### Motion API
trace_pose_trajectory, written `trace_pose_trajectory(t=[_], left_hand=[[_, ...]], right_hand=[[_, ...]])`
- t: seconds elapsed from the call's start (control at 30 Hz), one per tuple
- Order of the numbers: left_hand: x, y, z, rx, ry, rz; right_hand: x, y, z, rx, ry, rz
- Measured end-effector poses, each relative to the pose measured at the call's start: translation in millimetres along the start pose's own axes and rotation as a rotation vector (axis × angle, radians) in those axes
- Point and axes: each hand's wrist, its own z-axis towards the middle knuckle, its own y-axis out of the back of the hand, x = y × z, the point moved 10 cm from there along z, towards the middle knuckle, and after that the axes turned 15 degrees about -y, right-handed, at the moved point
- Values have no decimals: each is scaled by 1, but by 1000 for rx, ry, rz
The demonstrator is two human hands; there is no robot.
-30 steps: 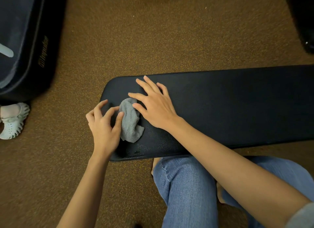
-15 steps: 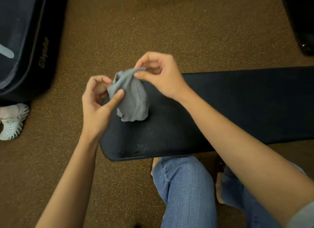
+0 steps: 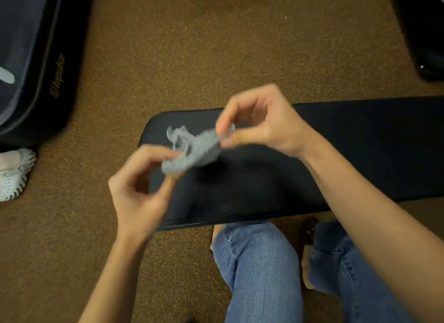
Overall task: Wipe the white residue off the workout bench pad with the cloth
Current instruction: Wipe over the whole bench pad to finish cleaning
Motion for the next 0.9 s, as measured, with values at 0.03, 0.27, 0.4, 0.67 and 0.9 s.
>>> trace_pose_trajectory(t=[0.03, 0.27, 0.4, 0.67, 0.9], left_hand=[[3, -5, -21, 19, 55, -25], [23, -12, -99, -88, 418, -103], [39, -3, -68, -142, 389, 83], [79, -2, -67, -144, 477, 501], [23, -52, -83, 186, 120, 584]], right_hand=[[-15, -9, -7, 71, -83, -15], [-85, -36, -12, 142, -347, -10], [-95, -7, 9, -210, -348, -43], [-105, -6, 7, -488, -365, -341], [-91, -44, -20, -145, -143, -947]])
